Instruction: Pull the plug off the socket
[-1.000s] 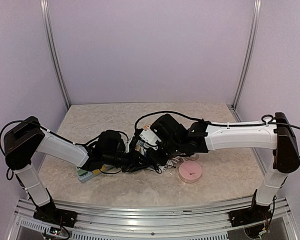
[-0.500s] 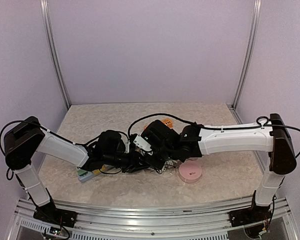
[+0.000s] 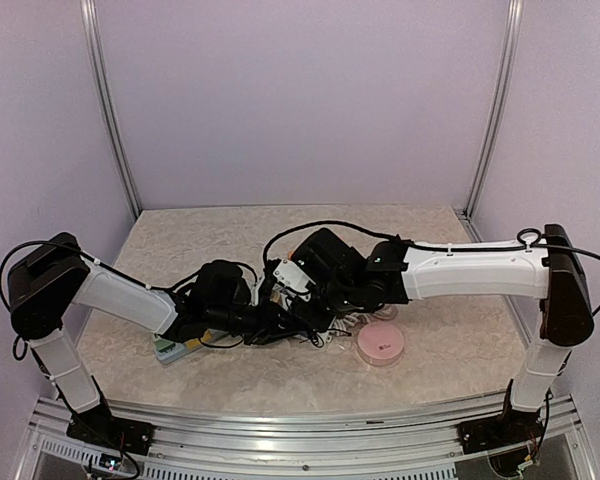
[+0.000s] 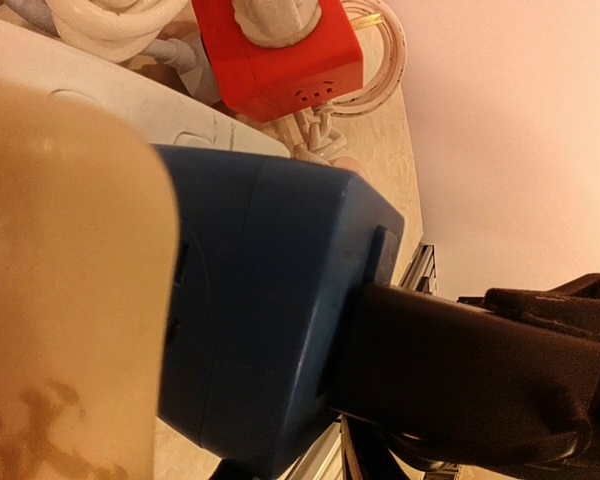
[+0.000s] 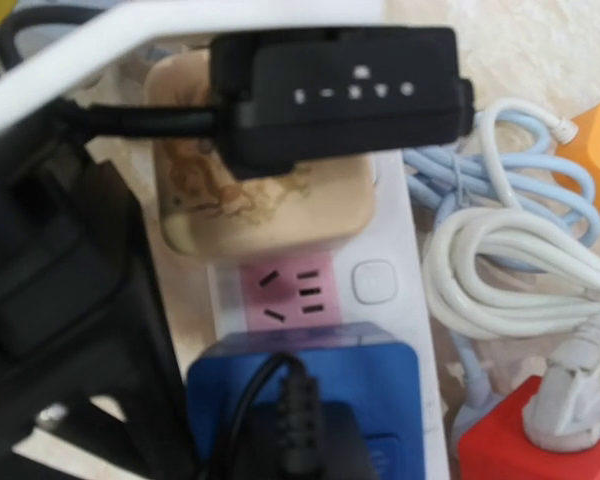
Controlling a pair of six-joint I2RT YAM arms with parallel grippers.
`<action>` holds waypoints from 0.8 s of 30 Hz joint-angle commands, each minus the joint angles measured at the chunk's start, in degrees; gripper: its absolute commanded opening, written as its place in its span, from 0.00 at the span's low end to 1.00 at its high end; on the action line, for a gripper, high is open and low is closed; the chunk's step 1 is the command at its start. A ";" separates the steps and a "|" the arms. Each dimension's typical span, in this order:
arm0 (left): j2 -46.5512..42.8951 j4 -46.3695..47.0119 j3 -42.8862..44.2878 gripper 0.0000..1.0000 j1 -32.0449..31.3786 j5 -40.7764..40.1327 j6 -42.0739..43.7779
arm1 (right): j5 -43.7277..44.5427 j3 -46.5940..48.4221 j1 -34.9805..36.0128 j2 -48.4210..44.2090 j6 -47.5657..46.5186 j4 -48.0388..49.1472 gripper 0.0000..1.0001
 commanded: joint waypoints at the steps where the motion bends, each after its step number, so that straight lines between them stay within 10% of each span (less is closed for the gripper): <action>1: 3.50 -9.75 -2.54 0.22 1.41 -5.84 -0.96 | -6.65 0.03 -1.49 -1.33 4.64 0.21 0.00; 24: 4.11 -9.14 -2.58 0.22 2.37 -4.85 -0.76 | 2.46 -1.03 4.29 -3.09 -3.55 1.87 0.00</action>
